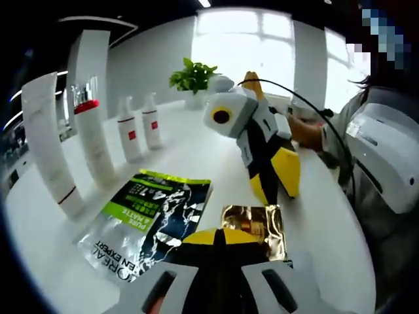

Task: Arrange the skincare products in the storage area until every visible bottle or jar stands upright without overlapping.

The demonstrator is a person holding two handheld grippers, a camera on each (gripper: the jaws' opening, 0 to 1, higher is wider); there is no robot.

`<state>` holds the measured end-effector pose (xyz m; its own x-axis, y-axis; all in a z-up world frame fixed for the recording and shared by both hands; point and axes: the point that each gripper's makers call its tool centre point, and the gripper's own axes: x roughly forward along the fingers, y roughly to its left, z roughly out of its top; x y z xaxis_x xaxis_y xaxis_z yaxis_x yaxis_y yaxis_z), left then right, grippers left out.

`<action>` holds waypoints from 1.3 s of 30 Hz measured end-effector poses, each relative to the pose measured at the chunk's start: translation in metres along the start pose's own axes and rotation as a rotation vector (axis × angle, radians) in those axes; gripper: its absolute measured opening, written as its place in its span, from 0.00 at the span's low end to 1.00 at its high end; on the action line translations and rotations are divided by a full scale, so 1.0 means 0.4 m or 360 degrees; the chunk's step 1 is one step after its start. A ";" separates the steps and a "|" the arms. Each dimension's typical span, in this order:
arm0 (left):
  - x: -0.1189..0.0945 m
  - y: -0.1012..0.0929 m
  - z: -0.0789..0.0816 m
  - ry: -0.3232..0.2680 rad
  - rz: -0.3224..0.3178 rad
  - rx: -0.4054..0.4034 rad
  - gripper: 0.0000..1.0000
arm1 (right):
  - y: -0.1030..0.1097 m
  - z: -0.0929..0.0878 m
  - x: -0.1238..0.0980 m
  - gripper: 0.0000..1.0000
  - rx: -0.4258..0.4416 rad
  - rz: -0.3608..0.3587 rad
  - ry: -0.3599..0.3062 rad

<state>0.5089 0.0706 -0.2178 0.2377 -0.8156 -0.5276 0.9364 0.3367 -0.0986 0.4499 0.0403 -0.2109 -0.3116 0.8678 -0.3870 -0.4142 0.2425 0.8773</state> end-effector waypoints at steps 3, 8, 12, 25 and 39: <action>0.001 0.000 0.000 -0.0005 -0.0003 -0.0008 0.00 | 0.002 0.010 0.002 0.18 0.0013 0.0011 -0.0037; 0.001 0.001 -0.001 -0.0006 -0.0001 -0.0014 0.00 | -0.002 0.014 0.020 0.13 0.0061 0.0032 -0.0074; 0.003 0.000 -0.002 -0.0006 0.0001 -0.0015 0.00 | 0.001 0.030 0.029 0.10 0.0072 0.0040 -0.0140; -0.002 0.001 -0.003 -0.0002 0.0011 -0.0041 0.00 | -0.006 0.074 0.046 0.05 0.0073 -0.0014 -0.0287; -0.010 0.012 0.008 -0.0016 0.0059 -0.0053 0.03 | -0.056 0.072 0.024 0.00 -0.0089 -0.0178 -0.0298</action>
<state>0.5133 0.0740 -0.2133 0.2747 -0.8071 -0.5226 0.9180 0.3819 -0.1072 0.4807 0.0557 -0.2263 -0.0992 0.9034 -0.4172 -0.4856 0.3220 0.8127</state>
